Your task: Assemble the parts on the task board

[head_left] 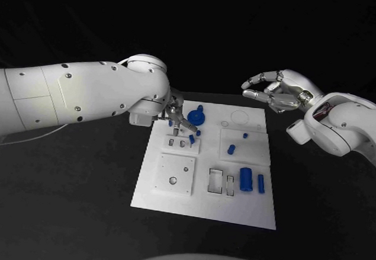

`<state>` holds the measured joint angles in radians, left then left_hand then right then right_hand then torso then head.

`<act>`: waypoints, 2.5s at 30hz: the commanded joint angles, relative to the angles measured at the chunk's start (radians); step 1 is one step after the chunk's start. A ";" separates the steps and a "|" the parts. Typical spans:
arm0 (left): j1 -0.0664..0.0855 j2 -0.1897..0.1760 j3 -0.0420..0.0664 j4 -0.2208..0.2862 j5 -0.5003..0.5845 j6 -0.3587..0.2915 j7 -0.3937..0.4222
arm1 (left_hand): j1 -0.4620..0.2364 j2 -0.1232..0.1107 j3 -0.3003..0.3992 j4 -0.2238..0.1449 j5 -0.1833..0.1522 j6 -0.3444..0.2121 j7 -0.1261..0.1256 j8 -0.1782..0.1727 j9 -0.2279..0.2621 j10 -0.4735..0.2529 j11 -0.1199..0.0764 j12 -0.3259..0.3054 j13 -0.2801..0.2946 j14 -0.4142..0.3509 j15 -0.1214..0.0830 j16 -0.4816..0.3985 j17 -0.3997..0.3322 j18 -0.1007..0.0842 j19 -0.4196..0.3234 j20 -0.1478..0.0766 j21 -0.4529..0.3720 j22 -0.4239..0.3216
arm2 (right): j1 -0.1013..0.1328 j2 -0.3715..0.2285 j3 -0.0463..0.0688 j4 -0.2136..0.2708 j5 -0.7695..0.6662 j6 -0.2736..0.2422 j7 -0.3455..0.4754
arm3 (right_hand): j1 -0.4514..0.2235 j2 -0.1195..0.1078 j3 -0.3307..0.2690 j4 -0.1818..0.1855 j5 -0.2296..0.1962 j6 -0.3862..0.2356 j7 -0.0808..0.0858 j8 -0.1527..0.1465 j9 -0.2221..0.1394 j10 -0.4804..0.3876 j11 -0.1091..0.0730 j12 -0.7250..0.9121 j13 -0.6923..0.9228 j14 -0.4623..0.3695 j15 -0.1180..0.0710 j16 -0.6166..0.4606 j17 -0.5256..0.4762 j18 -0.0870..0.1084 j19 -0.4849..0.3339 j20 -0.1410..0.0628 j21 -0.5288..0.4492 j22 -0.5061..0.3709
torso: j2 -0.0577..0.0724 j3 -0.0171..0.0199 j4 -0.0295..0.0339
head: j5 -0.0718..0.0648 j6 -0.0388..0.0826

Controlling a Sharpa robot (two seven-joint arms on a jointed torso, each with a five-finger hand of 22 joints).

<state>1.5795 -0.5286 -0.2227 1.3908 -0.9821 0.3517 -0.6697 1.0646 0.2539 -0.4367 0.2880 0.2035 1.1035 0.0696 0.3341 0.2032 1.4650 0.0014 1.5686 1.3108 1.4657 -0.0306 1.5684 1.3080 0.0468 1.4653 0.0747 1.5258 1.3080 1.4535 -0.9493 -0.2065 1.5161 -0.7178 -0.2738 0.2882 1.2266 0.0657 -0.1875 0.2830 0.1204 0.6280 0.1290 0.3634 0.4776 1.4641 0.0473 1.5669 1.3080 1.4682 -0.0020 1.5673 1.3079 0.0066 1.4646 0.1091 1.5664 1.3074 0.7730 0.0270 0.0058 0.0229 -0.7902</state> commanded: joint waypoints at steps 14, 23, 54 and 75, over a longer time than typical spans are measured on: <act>-0.020 0.043 -0.001 -0.032 0.089 -0.026 -0.052 | 0.100 -0.006 0.026 -0.015 0.076 0.009 0.003 -0.039 0.033 0.106 0.012 0.002 0.260 0.105 0.004 0.002 0.263 -0.014 -0.017 0.012 -0.003 0.134 | -0.005 0.011 -0.001 -0.006 -0.016 0.053 -0.015 | 0.027 0.016 -0.007 -0.002 0.017 -0.006 0.001 -0.006 -0.009 0.107 0.004 0.004 0.263 0.103 0.004 0.003 0.263 -0.007 0.106 0.005 0.004 0.263 | -0.002 -0.0044 -0.0046 | 0.008 -0.008; -0.036 0.050 -0.001 -0.048 0.091 -0.044 -0.057 | 0.104 -0.007 0.028 -0.013 0.075 0.003 0.003 -0.043 0.038 0.106 0.011 0.002 0.260 0.105 0.003 0.002 0.263 -0.010 -0.032 0.011 -0.009 0.119 | -0.007 0.006 -0.002 0.004 -0.012 0.041 0.004 | 0.034 0.018 -0.008 -0.003 0.022 -0.003 0.003 -0.005 -0.010 0.107 0.005 0.004 0.263 0.103 0.005 0.003 0.263 -0.006 0.106 0.005 0.004 0.263 | -0.002 -0.0041 -0.0055 | 0.011 -0.012; -0.059 0.093 0.000 -0.110 0.098 -0.056 -0.052 | 0.187 -0.011 0.069 -0.039 0.158 -0.010 -0.001 -0.061 0.090 0.106 0.006 0.002 0.260 0.105 -0.002 0.002 0.263 -0.007 -0.044 0.006 -0.020 0.110 | -0.007 0.001 -0.002 0.011 -0.006 0.035 0.024 | 0.067 0.022 -0.014 -0.010 0.034 0.007 0.006 -0.002 -0.018 0.107 0.008 0.004 0.263 0.103 0.008 0.003 0.263 -0.004 0.097 0.008 -0.004 0.260 | -0.008 -0.0058 -0.0038 | 0.013 -0.024; -0.062 0.107 0.000 -0.124 0.097 -0.049 -0.050 | 0.255 -0.021 0.125 -0.079 0.100 -0.005 -0.009 -0.068 0.125 0.106 0.000 0.002 0.260 0.105 -0.008 0.002 0.263 -0.005 -0.047 0.000 -0.026 0.109 | -0.009 0.006 -0.002 0.001 -0.006 0.048 0.014 | 0.073 0.028 -0.020 -0.007 0.034 0.010 0.008 -0.001 -0.022 0.107 0.010 0.004 0.263 0.103 0.009 0.003 0.263 0.001 0.081 0.009 -0.018 0.253 | -0.009 -0.0063 -0.0046 | 0.011 -0.028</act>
<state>1.5181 -0.4256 -0.2234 1.2679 -0.8893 0.2973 -0.6972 1.2857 0.2093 -0.3164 0.2091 0.3076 1.0985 0.0675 0.2727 0.3275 1.4643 0.0132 1.5741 1.3112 1.4651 -0.0311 1.5683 1.3081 0.0469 1.4215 0.0779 1.5024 1.3074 1.4453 -0.9447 -0.2081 1.5176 -0.7202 -0.2433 0.2989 1.2941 0.0955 -0.2002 0.2763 0.1509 0.6321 0.1331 0.3635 0.4567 1.4669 0.0503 1.5673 1.3092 1.4645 0.0016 1.5673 1.3073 0.0066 1.4671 0.1116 1.5548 1.3076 0.7651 0.0206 0.0008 0.0337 -0.8172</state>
